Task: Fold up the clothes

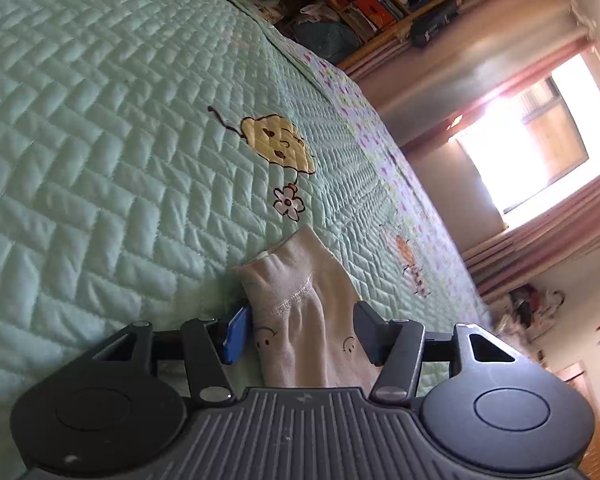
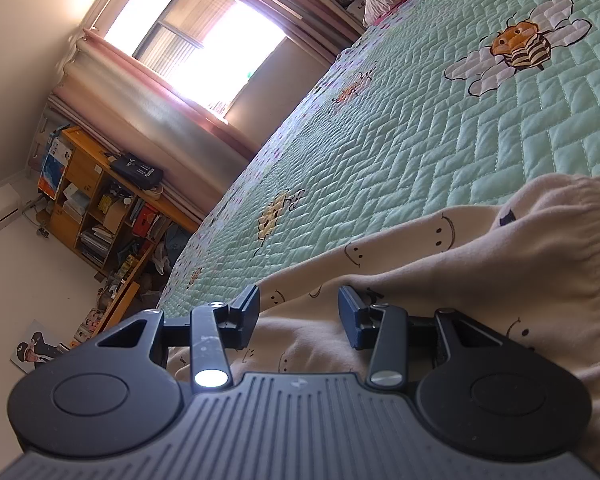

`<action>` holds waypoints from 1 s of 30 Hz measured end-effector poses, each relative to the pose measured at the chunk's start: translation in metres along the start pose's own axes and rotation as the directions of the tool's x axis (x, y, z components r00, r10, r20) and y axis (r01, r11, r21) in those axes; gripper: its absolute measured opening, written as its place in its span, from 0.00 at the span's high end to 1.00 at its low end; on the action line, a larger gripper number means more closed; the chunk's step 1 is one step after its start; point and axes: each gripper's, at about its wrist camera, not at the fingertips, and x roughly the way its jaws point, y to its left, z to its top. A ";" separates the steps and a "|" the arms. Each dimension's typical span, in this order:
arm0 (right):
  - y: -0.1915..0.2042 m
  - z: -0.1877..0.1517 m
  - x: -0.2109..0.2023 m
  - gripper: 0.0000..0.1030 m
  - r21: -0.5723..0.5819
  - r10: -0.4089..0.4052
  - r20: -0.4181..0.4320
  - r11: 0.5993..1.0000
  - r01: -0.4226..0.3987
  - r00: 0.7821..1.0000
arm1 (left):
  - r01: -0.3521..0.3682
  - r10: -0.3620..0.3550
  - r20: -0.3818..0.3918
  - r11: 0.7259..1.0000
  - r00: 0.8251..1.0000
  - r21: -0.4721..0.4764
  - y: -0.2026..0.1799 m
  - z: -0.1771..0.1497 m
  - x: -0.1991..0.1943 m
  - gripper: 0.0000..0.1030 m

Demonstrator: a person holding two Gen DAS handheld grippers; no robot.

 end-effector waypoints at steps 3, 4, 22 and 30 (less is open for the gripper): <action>0.000 0.000 -0.001 0.55 0.000 0.000 0.000 1.000 0.000 1.000 | -0.070 0.071 -0.016 0.994 0.997 0.081 -0.007 0.002 0.000 0.77; 0.000 0.000 -0.001 0.55 0.000 0.000 0.000 1.000 0.000 1.000 | -0.088 0.090 -0.013 0.990 0.996 0.108 -0.010 0.003 -0.001 0.80; 0.002 -0.002 -0.001 0.55 -0.006 -0.003 -0.002 1.000 0.003 1.000 | -0.324 0.306 0.107 0.878 0.946 0.353 -0.027 0.011 -0.009 0.29; 0.001 -0.002 -0.002 0.55 -0.004 -0.001 -0.001 1.000 0.001 1.000 | -0.251 0.233 0.120 0.955 0.965 0.161 -0.016 0.020 -0.035 0.10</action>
